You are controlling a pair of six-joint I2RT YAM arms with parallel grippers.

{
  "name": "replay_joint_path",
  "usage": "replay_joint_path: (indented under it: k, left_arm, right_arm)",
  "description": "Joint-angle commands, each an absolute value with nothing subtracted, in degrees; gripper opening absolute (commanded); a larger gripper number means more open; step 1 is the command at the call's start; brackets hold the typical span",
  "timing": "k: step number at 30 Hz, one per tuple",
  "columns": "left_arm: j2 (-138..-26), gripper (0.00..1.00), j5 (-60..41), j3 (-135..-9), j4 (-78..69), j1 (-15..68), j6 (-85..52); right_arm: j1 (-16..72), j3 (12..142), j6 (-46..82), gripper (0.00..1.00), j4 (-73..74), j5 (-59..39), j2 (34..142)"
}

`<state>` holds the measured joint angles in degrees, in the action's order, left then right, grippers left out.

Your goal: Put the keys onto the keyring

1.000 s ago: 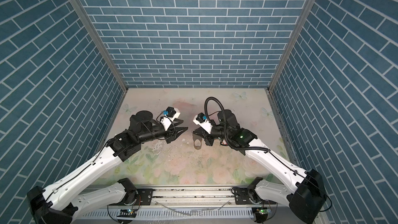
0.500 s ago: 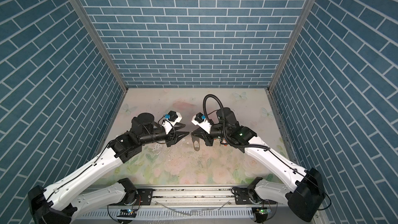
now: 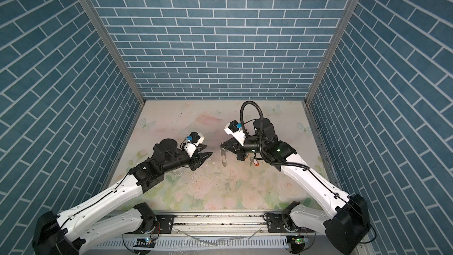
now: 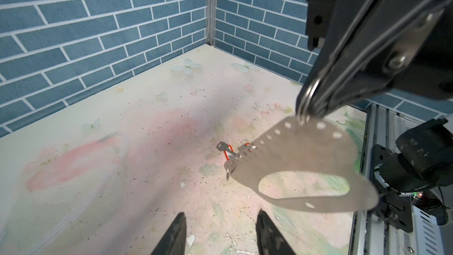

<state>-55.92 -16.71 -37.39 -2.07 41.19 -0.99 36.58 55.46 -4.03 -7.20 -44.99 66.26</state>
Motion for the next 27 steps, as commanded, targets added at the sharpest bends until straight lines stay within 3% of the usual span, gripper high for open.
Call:
replay_joint_path:
  k: [1,12,27]
  left_arm:
    - [-57.67,0.48,-16.48,-34.83,-10.41,41.43,-2.49]
    - [-65.06,0.47,-19.25,-36.8,-17.93,41.51,-3.78]
    - [-61.31,0.5,-23.16,-35.96,-20.64,41.49,-1.72]
  right_arm:
    - [35.4,57.36,-0.66,0.0,-2.23,-50.78,64.32]
    - [33.88,59.02,0.44,0.0,-1.01,-57.35,65.95]
    - [33.07,61.08,0.11,0.0,-2.59,-66.5,70.21]
